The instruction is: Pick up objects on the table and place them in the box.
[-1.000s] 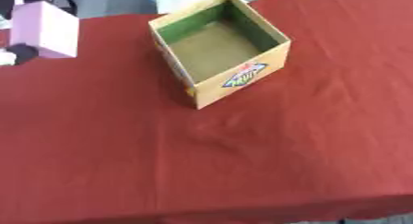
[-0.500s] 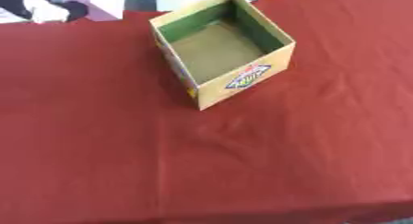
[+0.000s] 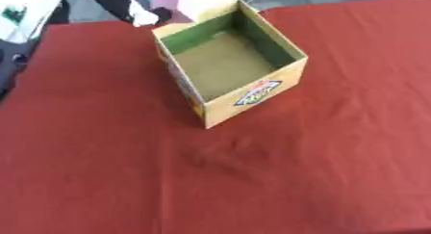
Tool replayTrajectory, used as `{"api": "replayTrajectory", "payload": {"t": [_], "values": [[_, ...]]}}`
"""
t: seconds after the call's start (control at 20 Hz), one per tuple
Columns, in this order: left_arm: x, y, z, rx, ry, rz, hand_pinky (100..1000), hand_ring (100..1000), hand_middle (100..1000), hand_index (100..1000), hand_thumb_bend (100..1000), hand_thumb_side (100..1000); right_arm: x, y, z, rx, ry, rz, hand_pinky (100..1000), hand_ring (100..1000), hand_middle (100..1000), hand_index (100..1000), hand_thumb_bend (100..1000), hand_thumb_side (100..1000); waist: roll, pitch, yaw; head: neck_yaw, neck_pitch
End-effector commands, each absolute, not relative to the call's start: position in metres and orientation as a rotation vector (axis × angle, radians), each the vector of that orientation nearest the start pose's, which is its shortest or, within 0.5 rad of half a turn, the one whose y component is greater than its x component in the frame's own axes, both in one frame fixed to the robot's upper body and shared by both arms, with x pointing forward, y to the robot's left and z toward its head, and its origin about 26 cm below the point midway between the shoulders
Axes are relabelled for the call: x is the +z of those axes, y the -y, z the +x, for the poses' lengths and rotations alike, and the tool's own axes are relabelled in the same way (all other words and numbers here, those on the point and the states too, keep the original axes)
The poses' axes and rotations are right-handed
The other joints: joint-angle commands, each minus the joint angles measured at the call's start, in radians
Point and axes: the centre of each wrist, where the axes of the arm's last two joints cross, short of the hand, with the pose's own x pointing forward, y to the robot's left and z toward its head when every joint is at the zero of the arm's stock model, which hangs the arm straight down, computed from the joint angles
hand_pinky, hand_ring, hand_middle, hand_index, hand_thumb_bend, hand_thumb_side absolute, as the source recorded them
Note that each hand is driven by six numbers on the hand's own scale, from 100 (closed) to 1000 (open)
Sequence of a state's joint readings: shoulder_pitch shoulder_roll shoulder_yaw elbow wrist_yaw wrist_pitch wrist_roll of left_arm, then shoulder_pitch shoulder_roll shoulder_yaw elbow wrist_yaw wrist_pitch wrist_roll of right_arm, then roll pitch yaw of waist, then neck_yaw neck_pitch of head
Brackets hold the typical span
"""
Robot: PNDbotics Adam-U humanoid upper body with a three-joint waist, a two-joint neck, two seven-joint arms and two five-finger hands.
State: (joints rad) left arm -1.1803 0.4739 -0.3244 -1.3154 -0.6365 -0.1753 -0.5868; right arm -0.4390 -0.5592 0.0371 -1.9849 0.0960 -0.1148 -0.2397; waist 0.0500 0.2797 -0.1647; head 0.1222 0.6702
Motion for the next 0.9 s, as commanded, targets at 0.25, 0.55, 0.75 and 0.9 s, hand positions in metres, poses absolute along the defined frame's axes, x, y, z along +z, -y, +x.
{"api": "replayTrajectory", "payload": {"t": [0.25, 0.55, 0.75, 0.9], "values": [[0.349, -0.142, 0.444, 2.378, -2.377, -1.067, 382, 445, 502, 718, 100, 100, 0.269, 0.264, 0.306, 0.443, 2.606, -0.448, 881, 839, 793, 853, 127, 1000, -0.008, 0.002, -0.026, 0.027, -0.033], [0.327, -0.138, 0.457, 2.459, -2.315, -1.089, 407, 463, 522, 716, 100, 100, 0.271, 0.262, 0.306, 0.434, 2.617, -0.43, 882, 839, 793, 853, 131, 1000, 0.0, 0.016, -0.04, 0.034, -0.034], [0.312, -0.136, 0.465, 2.499, -2.298, -1.093, 434, 482, 543, 719, 100, 100, 0.271, 0.261, 0.306, 0.429, 2.619, -0.423, 882, 839, 792, 852, 133, 1000, 0.001, 0.02, -0.044, 0.035, -0.034], [0.306, -0.134, 0.467, 2.482, -2.302, -1.092, 462, 503, 562, 721, 100, 100, 0.271, 0.26, 0.306, 0.426, 2.619, -0.42, 882, 839, 792, 852, 133, 1000, -0.001, 0.023, -0.047, 0.038, -0.037]]}}
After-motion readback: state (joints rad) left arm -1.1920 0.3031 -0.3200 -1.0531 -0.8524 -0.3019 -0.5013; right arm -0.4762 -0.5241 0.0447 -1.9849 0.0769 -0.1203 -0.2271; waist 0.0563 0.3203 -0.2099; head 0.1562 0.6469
